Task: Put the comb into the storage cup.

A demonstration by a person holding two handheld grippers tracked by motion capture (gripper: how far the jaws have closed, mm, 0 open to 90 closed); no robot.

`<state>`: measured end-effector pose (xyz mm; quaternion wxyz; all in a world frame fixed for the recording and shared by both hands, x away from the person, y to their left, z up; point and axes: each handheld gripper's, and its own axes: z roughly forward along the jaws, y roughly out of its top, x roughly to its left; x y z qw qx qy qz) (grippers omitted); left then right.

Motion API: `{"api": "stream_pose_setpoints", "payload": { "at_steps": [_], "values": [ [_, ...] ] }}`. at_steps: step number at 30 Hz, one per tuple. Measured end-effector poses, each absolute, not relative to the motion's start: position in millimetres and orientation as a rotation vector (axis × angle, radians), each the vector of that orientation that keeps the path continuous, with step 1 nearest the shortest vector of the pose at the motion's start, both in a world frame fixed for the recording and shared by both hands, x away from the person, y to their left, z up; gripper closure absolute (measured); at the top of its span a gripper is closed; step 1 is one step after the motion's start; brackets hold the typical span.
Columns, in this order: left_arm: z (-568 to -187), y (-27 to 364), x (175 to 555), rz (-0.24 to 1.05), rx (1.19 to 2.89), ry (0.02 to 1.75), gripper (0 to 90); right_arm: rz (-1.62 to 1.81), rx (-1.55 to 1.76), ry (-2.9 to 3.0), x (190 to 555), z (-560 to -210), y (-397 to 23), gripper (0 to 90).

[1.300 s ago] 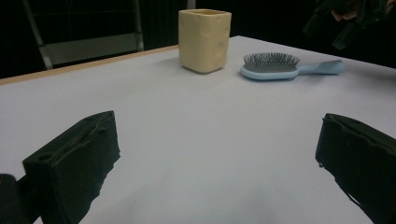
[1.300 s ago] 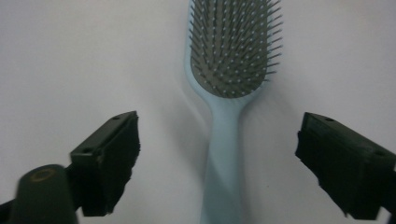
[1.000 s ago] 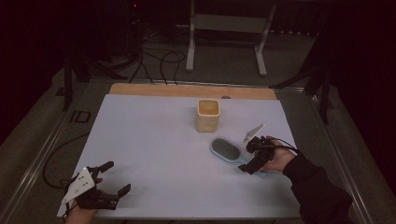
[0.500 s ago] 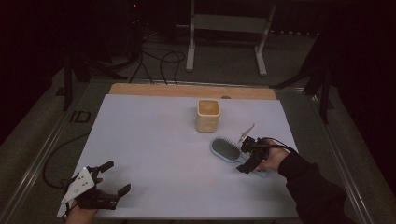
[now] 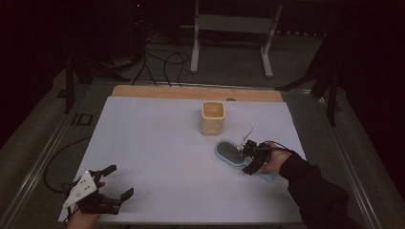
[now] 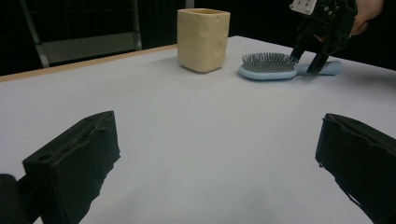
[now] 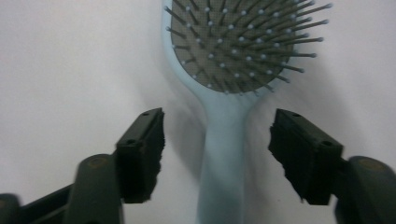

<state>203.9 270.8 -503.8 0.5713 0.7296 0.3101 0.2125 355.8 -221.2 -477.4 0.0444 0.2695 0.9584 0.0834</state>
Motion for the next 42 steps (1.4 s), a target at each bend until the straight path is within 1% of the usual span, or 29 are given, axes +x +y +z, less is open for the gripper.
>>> {"api": "stream_pose_setpoints", "payload": {
  "at_steps": [1,2,4,6,7,11,14,15,17,18,21,22,28,42],
  "values": [
    [-503.8,270.8,203.9,0.498,1.712,0.728,0.0,0.255,0.823,2.928,355.8,-477.4,-221.2,36.0],
    [-503.8,270.7,203.9,0.498,1.712,0.727,0.0,0.245,0.831,2.927,357.0,-478.6,-220.7,40.3],
    [-503.7,270.7,203.8,0.498,1.712,0.727,0.0,0.242,0.822,2.930,357.6,-479.4,-220.9,41.1],
    [-503.9,270.7,203.9,0.496,1.711,0.729,0.0,0.217,0.833,2.937,357.6,-480.6,-219.9,48.3],
    [-503.9,270.9,204.0,0.495,1.710,0.731,0.0,0.217,0.833,2.937,357.6,-480.6,-219.9,48.3],
    [-504.0,271.1,204.2,0.493,1.709,0.731,0.0,0.194,0.834,2.933,359.2,-482.1,-218.6,53.5],
    [-504.1,271.1,204.3,0.493,1.711,0.731,0.0,0.181,0.841,2.924,360.6,-482.2,-218.2,54.7],
    [-504.1,271.1,204.3,0.492,1.711,0.731,0.0,0.168,0.854,2.922,362.3,-482.2,-217.9,58.8],
    [-504.1,271.2,204.3,0.492,1.711,0.731,0.0,0.162,0.862,2.922,362.7,-482.8,-217.4,60.1],
    [-504.1,271.3,204.4,0.492,1.710,0.731,0.0,0.144,0.870,2.920,364.3,-483.7,-217.0,63.1],
    [-504.2,271.3,204.4,0.492,1.710,0.731,0.0,0.136,0.884,2.926,364.9,-485.1,-216.5,64.7],
    [-504.1,271.4,204.4,0.491,1.712,0.730,0.0,0.127,0.907,2.925,364.6,-485.5,-215.7,67.7],
    [-504.6,271.1,204.5,0.489,1.711,0.730,0.0,0.085,0.843,2.927,362.4,-488.5,-212.3,69.0],
    [-505.0,271.3,204.7,0.489,1.709,0.737,0.0,0.207,0.862,2.856,351.3,-490.4,-220.8,70.4]
  ]
}}
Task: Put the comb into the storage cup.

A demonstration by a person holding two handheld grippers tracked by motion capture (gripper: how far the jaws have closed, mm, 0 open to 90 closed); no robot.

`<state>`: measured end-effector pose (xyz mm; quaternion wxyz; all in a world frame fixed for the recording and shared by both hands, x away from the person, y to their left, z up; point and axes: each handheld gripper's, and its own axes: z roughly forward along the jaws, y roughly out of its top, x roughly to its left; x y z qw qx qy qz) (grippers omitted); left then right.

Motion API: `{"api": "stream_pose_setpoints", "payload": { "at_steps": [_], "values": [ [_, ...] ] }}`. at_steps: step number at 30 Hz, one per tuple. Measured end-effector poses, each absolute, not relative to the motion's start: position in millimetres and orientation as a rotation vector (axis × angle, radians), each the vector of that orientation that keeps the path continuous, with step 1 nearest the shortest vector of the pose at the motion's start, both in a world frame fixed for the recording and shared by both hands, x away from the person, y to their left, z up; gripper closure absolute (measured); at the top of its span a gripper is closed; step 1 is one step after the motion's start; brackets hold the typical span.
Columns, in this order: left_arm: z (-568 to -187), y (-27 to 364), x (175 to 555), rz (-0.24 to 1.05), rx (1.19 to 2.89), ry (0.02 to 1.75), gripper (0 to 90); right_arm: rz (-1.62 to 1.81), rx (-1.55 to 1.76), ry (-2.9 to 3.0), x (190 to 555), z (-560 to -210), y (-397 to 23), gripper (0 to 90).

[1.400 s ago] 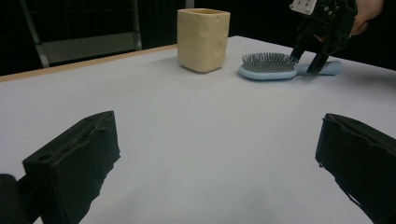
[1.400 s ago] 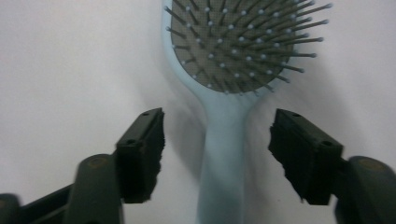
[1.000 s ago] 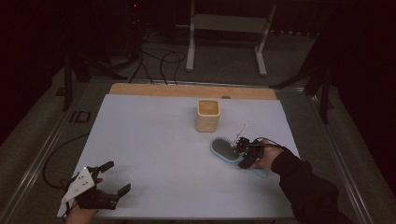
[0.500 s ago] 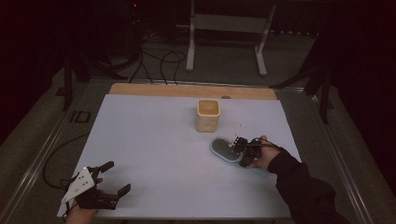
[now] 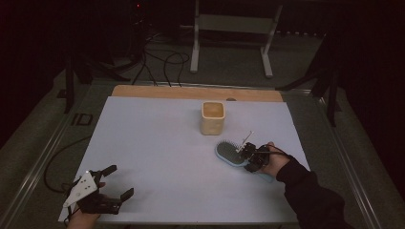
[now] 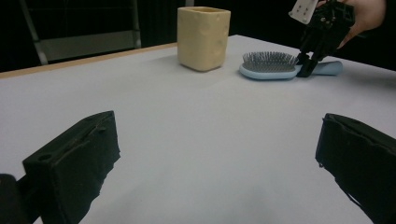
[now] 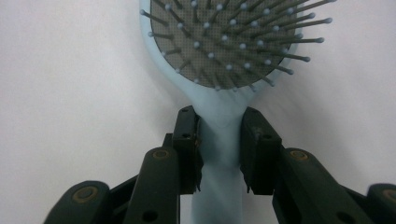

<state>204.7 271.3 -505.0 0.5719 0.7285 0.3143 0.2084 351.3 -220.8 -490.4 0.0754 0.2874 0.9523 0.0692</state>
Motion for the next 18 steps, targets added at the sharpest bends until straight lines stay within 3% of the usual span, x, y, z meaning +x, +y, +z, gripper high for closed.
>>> {"api": "stream_pose_setpoints", "payload": {
  "at_steps": [18],
  "values": [
    [-505.0,271.8,204.7,0.488,1.706,0.739,0.0,0.436,0.842,2.840,347.2,-475.0,-228.6,70.5]
  ]
}}
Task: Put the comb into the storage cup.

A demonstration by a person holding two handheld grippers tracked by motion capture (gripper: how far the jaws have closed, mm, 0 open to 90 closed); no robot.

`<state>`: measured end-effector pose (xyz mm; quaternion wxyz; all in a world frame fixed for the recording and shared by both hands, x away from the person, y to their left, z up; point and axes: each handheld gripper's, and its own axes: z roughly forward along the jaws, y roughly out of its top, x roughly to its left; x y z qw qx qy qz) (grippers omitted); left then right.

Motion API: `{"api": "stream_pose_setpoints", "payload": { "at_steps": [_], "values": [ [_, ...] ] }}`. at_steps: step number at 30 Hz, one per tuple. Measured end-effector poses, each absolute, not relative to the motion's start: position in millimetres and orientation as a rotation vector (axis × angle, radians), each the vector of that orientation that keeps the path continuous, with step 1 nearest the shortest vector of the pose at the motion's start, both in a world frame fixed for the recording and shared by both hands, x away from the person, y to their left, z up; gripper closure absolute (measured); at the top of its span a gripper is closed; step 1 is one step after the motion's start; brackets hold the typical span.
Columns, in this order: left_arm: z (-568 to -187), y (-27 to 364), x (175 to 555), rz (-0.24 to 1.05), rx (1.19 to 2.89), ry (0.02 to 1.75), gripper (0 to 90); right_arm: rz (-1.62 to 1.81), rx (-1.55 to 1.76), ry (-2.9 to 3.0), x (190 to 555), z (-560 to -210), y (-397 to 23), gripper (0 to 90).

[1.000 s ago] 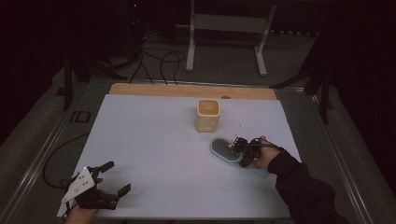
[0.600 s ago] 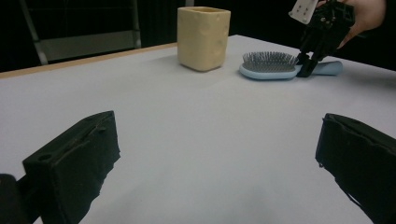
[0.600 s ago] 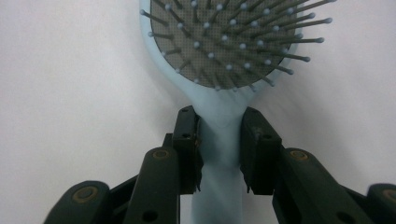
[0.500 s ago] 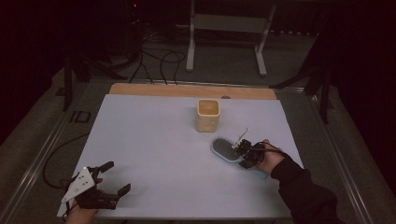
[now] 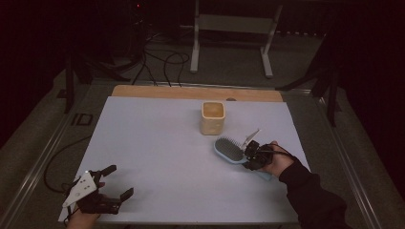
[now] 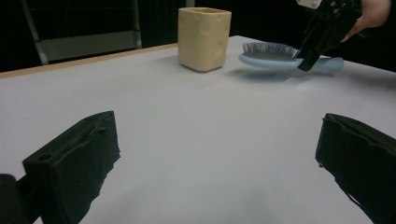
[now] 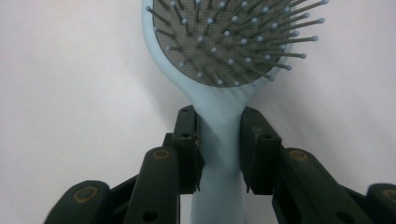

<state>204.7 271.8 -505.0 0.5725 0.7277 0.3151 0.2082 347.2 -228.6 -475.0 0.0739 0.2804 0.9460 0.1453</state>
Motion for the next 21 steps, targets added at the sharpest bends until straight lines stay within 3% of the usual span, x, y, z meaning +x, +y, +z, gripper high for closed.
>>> {"api": "stream_pose_setpoints", "payload": {
  "at_steps": [21],
  "values": [
    [-505.0,271.2,204.6,0.492,1.711,0.736,0.0,0.889,0.863,2.613,333.6,-436.4,-250.0,70.5]
  ]
}}
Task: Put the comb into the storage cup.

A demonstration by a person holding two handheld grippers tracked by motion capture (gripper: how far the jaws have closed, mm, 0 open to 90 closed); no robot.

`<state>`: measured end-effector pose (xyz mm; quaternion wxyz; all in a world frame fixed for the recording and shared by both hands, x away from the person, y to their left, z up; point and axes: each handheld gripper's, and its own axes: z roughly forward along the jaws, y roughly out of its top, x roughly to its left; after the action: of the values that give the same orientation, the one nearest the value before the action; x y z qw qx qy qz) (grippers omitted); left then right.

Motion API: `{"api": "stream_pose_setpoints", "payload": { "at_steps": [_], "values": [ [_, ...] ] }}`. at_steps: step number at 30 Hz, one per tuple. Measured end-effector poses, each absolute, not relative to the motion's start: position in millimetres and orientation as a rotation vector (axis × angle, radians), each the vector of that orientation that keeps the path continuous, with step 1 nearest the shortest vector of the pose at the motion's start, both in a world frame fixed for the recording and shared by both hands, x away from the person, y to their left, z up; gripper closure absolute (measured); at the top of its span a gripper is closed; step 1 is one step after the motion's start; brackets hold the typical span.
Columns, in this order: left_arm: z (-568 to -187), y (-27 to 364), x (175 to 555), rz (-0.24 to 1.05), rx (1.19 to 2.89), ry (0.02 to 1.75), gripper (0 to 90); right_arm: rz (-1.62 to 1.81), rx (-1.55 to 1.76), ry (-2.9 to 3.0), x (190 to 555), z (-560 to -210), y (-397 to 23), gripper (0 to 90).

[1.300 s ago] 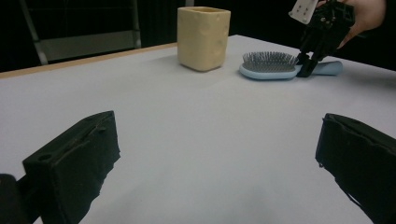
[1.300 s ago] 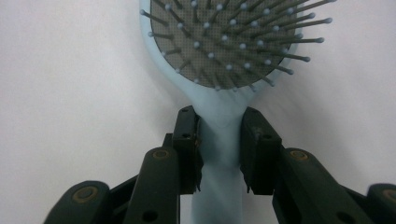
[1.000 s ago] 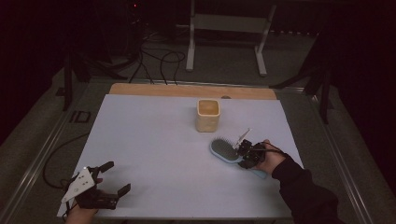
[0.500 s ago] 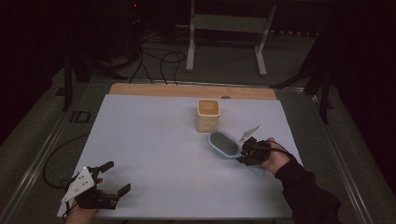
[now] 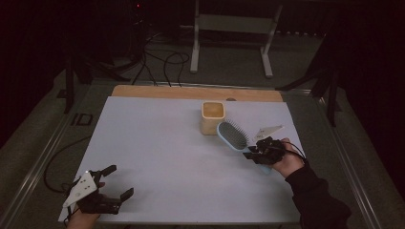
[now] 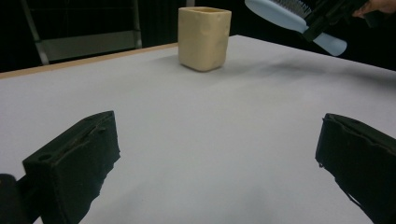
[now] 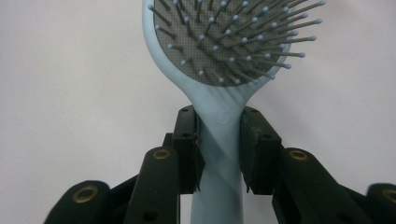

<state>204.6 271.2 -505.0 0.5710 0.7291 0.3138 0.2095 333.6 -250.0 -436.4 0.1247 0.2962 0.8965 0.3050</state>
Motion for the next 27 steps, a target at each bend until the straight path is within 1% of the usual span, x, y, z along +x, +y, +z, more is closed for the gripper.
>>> {"api": "stream_pose_setpoints", "payload": {
  "at_steps": [6,27],
  "values": [
    [-504.8,271.1,204.5,0.493,1.712,0.735,0.0,1.016,0.876,2.541,332.8,-424.7,-252.4,70.5],
    [-505.0,271.2,204.6,0.492,1.713,0.734,0.0,1.241,0.873,2.324,336.0,-402.2,-250.7,70.5]
  ]
}}
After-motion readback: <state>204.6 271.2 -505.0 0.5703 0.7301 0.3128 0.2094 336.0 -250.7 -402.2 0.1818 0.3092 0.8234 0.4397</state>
